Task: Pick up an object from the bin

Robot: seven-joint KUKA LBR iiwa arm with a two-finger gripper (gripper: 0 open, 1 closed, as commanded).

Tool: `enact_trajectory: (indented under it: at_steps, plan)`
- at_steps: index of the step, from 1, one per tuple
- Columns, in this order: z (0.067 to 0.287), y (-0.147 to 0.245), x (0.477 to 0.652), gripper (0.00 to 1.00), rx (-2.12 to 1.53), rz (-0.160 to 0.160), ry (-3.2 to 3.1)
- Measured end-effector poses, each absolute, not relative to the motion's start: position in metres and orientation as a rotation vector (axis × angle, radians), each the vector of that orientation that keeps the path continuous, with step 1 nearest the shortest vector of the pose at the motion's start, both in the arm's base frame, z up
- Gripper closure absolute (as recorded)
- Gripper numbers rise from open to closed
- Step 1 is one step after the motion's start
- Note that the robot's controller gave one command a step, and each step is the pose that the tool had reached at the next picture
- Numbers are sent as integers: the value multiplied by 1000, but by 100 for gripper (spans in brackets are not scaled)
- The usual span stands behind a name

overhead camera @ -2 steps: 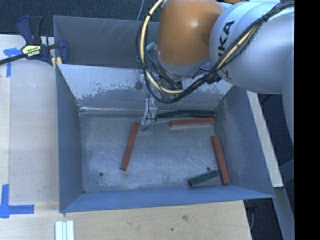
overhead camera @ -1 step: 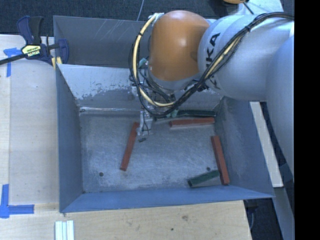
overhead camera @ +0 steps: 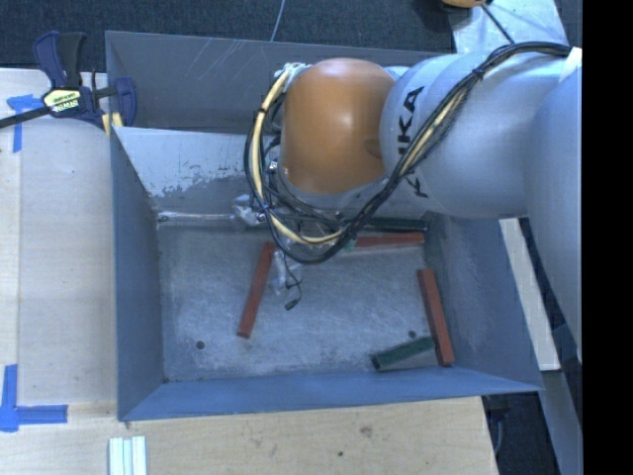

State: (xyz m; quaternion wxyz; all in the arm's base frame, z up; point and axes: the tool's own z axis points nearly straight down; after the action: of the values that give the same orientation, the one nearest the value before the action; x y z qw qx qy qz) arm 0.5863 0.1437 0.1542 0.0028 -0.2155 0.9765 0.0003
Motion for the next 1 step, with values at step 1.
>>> enact_trajectory:
  at_steps: [1]
  plan:
    - [136,144,575,0,-686,2,3064]
